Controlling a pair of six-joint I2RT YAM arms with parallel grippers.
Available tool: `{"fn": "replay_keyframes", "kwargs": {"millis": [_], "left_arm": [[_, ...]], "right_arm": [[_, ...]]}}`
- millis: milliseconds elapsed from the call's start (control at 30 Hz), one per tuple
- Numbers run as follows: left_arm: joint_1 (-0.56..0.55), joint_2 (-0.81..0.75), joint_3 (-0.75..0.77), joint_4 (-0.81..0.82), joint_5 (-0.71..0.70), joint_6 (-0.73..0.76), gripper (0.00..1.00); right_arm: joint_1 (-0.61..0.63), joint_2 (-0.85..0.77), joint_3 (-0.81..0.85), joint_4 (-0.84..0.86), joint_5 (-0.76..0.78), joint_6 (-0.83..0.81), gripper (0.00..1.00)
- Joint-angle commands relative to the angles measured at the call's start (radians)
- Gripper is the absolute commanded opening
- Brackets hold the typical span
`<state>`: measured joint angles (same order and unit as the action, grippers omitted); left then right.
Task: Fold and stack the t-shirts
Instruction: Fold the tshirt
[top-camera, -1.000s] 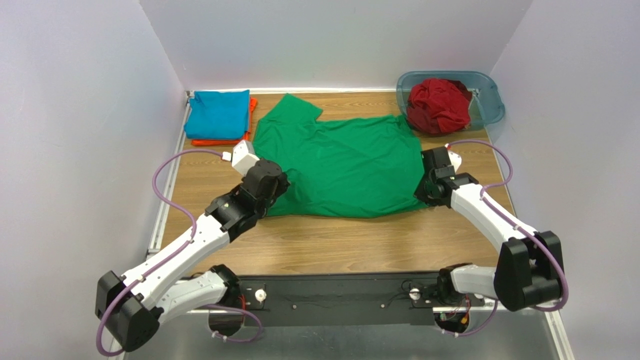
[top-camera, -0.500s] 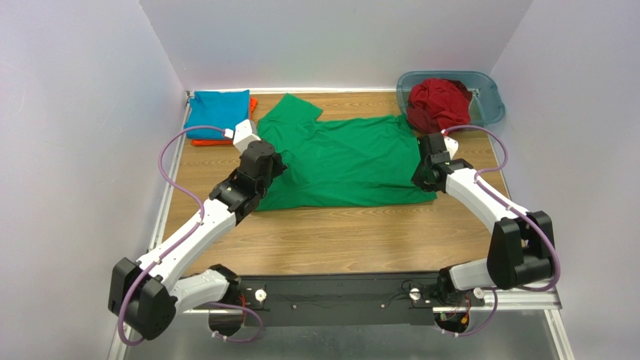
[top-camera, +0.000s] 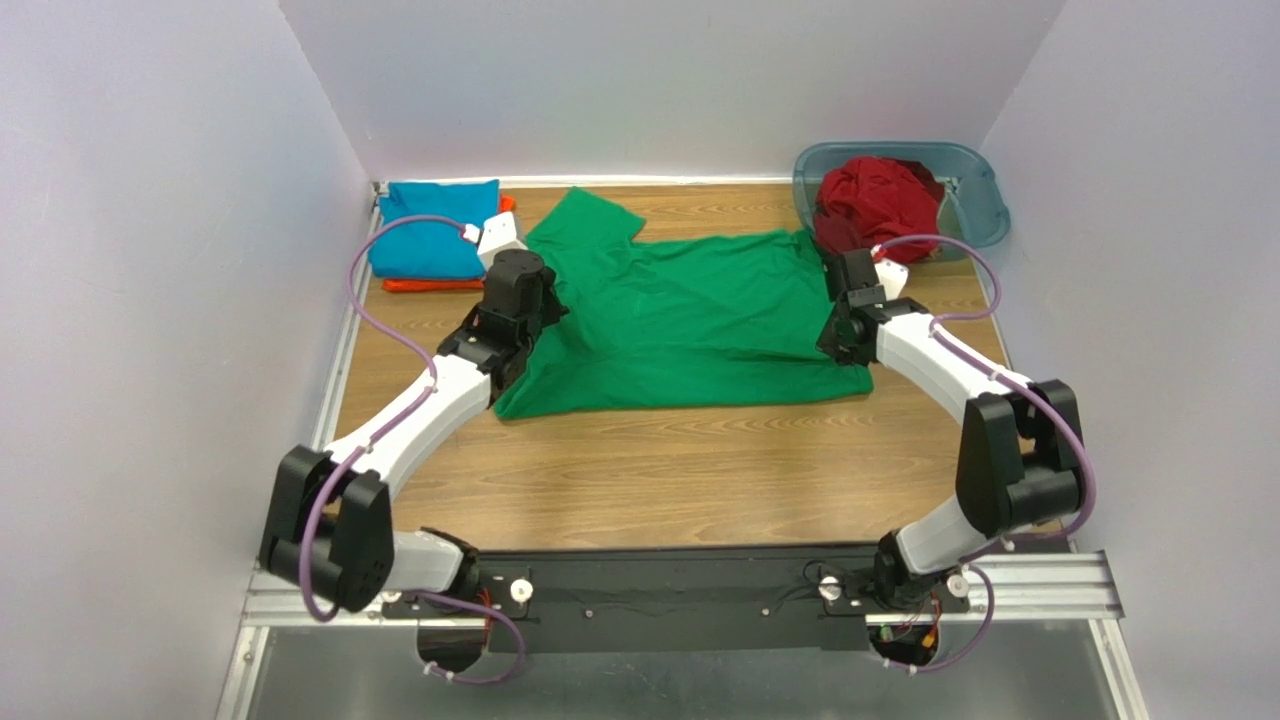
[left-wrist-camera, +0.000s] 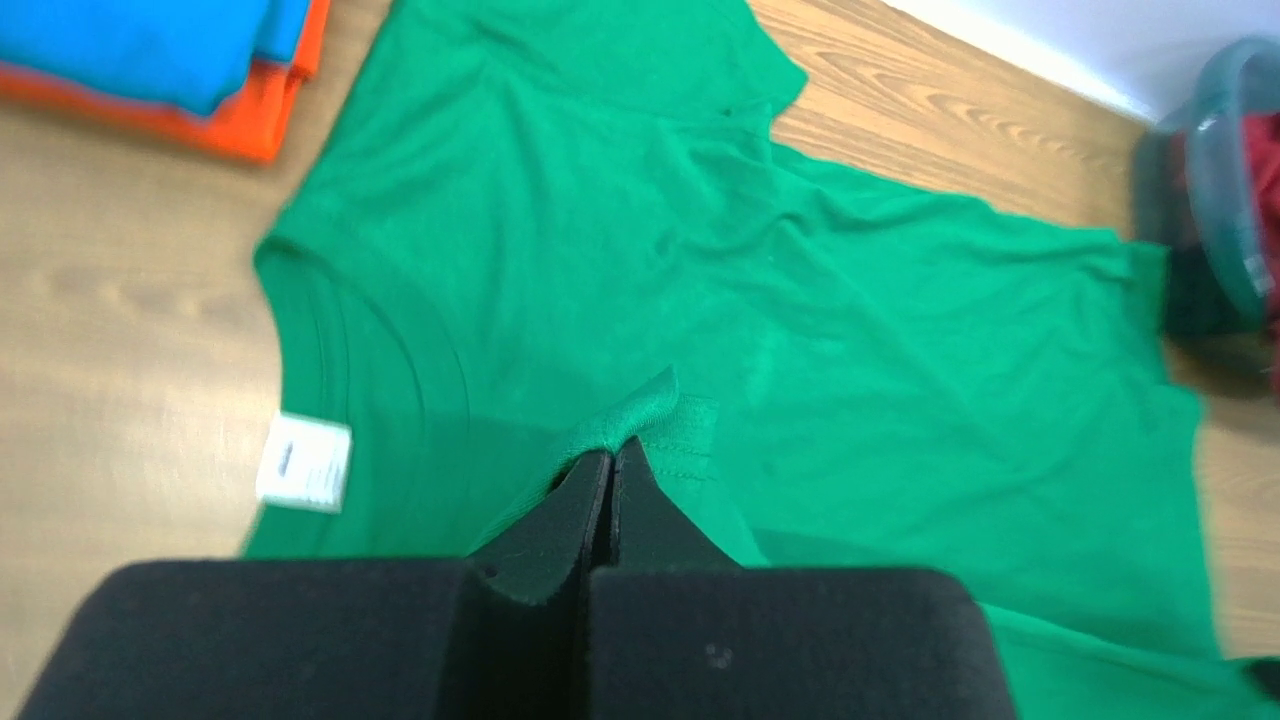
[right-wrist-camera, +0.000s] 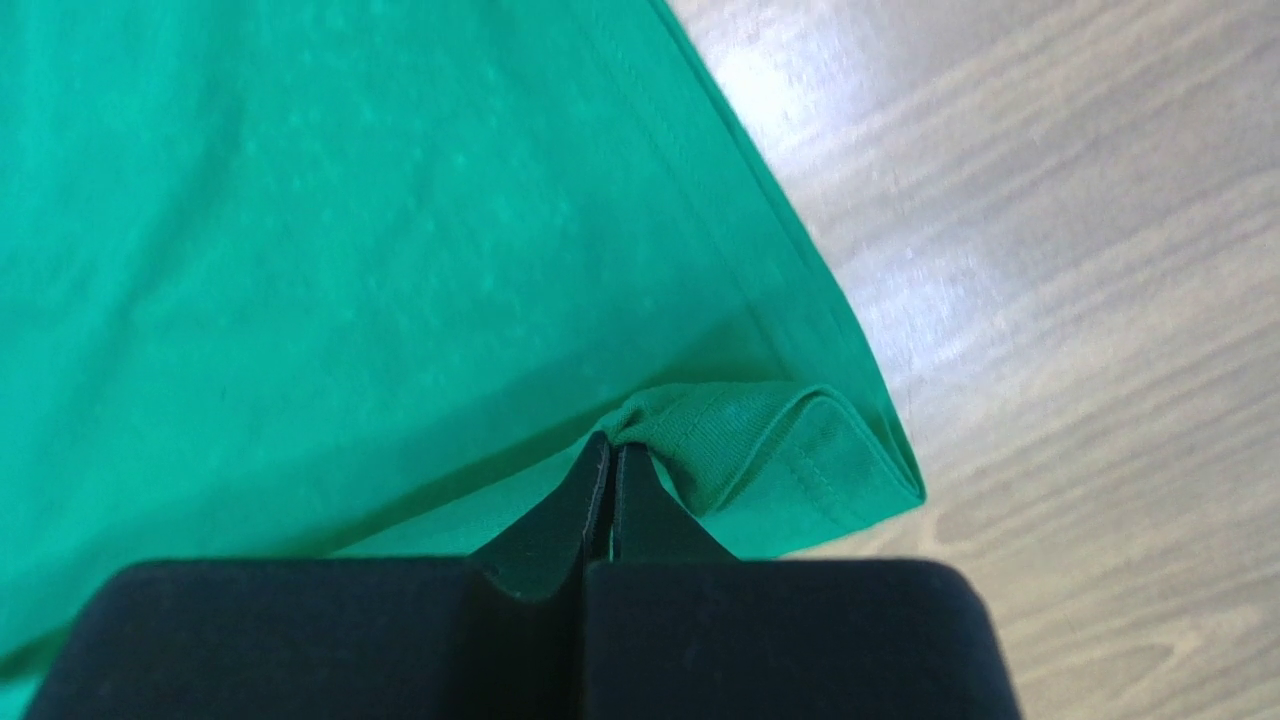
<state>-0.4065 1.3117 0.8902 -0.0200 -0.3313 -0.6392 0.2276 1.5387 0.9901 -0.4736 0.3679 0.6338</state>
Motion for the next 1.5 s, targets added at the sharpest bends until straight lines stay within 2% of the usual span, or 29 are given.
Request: {"fn": "replay_keyframes", "kwargs": {"millis": [0, 167, 233, 267, 300, 333, 367, 400, 433, 500, 767, 1033, 1167, 1467], "left_arm": [[0.029, 0.095, 0.019, 0.164, 0.098, 0.2, 0.0], [0.093, 0.254, 0.055, 0.342, 0.218, 0.311, 0.0], [0.118, 0.355, 0.133, 0.338, 0.256, 0.338, 0.0], [0.136, 0.388, 0.162, 0.328, 0.277, 0.346, 0.05], [0.147, 0.438, 0.217, 0.304, 0.31, 0.346, 0.19], [0.156, 0.46, 0.245, 0.281, 0.327, 0.349, 0.5], [0.164, 0.477, 0.295, 0.257, 0.366, 0.352, 0.72], [0.164, 0.477, 0.305, 0.244, 0.362, 0.352, 0.98], [0.164, 0.472, 0.306, 0.246, 0.36, 0.351, 0.98], [0.164, 0.443, 0.306, 0.246, 0.367, 0.343, 0.98], [0.144, 0.319, 0.214, 0.25, 0.486, 0.253, 0.98], [0.118, 0.238, -0.025, 0.304, 0.561, 0.135, 0.98], [0.115, 0.267, -0.086, 0.304, 0.586, 0.09, 0.98], [0.112, 0.274, -0.201, 0.302, 0.578, 0.041, 0.98]], "right_arm": [[-0.004, 0.087, 0.05, 0.038, 0.086, 0.007, 0.02], [-0.004, 0.198, 0.114, 0.055, 0.108, 0.018, 0.04], [-0.004, 0.224, 0.14, 0.053, 0.117, 0.023, 0.14], [-0.004, 0.225, 0.146, 0.053, 0.118, 0.026, 0.22], [-0.004, 0.221, 0.148, 0.053, 0.118, 0.032, 0.5], [-0.005, 0.213, 0.148, 0.053, 0.118, 0.032, 0.64], [-0.004, 0.193, 0.148, 0.053, 0.123, 0.032, 0.73], [-0.004, 0.181, 0.145, 0.053, 0.126, 0.03, 0.8], [-0.004, 0.17, 0.144, 0.053, 0.134, 0.027, 0.82], [-0.005, 0.132, 0.139, 0.052, 0.115, 0.014, 1.0], [-0.004, 0.034, 0.078, 0.055, -0.038, -0.034, 1.0], [-0.004, 0.063, 0.012, 0.073, -0.228, -0.155, 1.0], [-0.004, 0.122, 0.004, 0.095, -0.259, -0.152, 1.0], [-0.004, 0.115, -0.094, 0.121, -0.26, -0.135, 1.0]]}}
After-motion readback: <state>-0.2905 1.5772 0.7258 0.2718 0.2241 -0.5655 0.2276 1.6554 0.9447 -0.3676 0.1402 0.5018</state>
